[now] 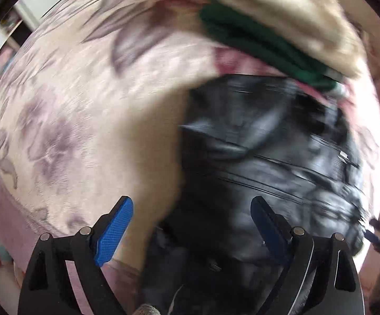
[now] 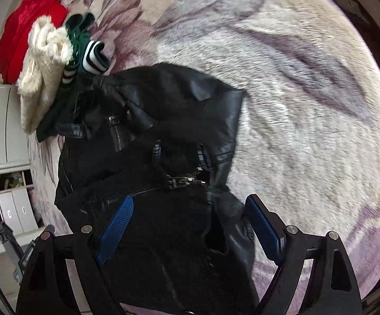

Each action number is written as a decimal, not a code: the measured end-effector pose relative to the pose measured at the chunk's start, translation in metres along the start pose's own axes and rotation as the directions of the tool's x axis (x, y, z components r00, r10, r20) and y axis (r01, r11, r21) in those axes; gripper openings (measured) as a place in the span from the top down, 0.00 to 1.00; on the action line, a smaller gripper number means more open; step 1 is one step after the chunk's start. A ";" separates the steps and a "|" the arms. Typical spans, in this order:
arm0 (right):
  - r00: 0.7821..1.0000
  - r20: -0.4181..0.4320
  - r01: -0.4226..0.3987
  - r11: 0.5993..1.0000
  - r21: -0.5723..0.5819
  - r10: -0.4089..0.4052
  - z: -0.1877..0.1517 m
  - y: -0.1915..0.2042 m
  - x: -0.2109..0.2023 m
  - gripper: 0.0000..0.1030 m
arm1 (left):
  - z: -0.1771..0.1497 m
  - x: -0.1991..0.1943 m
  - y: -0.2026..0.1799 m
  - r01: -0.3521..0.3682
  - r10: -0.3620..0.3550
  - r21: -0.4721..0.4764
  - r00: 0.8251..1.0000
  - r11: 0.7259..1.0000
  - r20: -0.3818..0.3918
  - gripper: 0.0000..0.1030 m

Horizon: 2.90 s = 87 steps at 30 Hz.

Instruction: Fold large clothes

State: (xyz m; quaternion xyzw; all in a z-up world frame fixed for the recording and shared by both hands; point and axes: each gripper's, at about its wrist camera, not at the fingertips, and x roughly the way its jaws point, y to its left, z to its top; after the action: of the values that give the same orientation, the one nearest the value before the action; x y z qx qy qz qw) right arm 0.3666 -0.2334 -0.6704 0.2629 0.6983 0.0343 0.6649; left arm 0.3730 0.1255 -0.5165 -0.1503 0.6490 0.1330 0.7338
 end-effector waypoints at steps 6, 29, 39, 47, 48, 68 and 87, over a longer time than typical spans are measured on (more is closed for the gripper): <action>0.966 0.192 0.186 0.982 -0.043 -0.175 -0.009 0.033 -0.027 0.94 | 0.016 0.011 0.038 0.041 -0.037 -0.153 0.999 0.987 0.026 0.11; 0.995 0.101 0.015 0.995 0.095 -0.025 0.006 -0.028 -0.047 0.91 | 0.033 0.029 0.037 -0.001 -0.001 -0.077 0.999 0.997 -0.032 0.01; 0.954 -0.024 0.288 0.936 -0.203 -0.298 -0.015 -0.001 0.051 0.85 | 0.024 0.096 0.029 0.003 -0.013 -0.080 0.993 0.997 -0.117 0.00; 0.983 -0.049 0.175 0.984 -0.044 -0.177 -0.044 -0.030 -0.021 0.34 | -0.004 0.024 0.037 -0.079 0.079 0.014 0.996 0.997 -0.043 0.00; 0.983 -0.074 0.166 0.986 -0.029 -0.168 -0.056 -0.038 -0.021 0.27 | -0.019 0.014 0.039 -0.067 0.068 0.014 0.997 0.998 -0.028 0.00; 0.957 -0.160 0.257 0.963 0.086 -0.241 -0.106 -0.064 -0.003 0.87 | -0.100 0.029 0.077 -0.101 0.109 0.069 0.987 0.992 -0.117 0.00; 0.970 -0.003 0.241 0.959 -0.150 -0.244 0.100 0.049 0.047 0.49 | 0.114 0.115 -0.069 -0.307 0.301 0.342 0.951 0.888 0.069 0.00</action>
State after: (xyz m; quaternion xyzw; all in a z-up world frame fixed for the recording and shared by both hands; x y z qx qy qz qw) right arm 0.4782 -0.2025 -0.7047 0.1247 0.7278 0.0071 0.6743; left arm 0.5183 0.1073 -0.6144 0.0863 0.6724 0.1303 0.7235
